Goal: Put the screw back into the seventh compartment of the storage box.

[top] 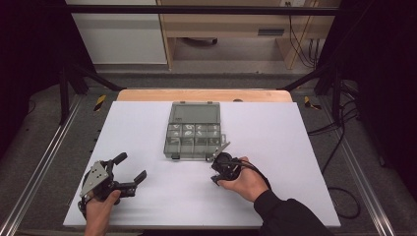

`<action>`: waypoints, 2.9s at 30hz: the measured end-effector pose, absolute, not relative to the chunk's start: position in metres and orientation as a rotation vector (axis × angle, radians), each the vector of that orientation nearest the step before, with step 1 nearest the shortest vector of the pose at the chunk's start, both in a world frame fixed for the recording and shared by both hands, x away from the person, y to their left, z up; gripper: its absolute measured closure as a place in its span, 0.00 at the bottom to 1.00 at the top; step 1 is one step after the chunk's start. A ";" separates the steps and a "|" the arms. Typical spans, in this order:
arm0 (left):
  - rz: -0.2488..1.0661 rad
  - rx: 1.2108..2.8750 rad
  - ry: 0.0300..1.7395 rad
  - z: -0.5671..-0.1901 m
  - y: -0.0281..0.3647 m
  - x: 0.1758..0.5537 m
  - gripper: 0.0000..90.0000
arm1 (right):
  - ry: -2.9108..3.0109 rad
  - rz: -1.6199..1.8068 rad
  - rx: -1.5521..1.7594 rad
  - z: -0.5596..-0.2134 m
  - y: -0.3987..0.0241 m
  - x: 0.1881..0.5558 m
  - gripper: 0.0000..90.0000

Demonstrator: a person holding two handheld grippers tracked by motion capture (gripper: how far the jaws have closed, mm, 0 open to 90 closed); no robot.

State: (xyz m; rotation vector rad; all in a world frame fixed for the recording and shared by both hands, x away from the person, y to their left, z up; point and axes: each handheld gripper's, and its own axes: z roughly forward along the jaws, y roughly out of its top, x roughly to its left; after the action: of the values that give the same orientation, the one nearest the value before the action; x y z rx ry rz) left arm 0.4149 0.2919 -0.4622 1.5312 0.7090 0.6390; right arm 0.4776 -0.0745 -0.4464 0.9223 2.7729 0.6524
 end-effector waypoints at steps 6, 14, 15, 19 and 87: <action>0.638 1.532 0.709 -0.462 0.292 0.415 0.02 | 2.793 0.632 0.913 -0.450 -0.073 0.478 0.83; 0.639 1.535 0.709 -0.462 0.292 0.415 0.02 | 2.817 0.627 0.924 -0.452 -0.074 0.478 0.95; 0.639 1.535 0.709 -0.462 0.292 0.415 0.02 | 2.818 0.625 0.926 -0.452 -0.074 0.478 0.96; 0.639 1.535 0.709 -0.462 0.292 0.415 0.02 | 2.822 0.612 0.940 -0.453 -0.074 0.479 0.98; 0.643 1.527 0.711 -0.462 0.293 0.414 0.02 | 2.595 0.833 1.041 -0.414 -0.029 0.555 0.98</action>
State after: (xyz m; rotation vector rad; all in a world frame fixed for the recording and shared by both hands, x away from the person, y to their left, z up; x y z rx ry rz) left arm 0.4140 0.2933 -0.4620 1.5274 0.7113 0.6428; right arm 0.5546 -0.0288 -0.4135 1.0406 2.5949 0.8328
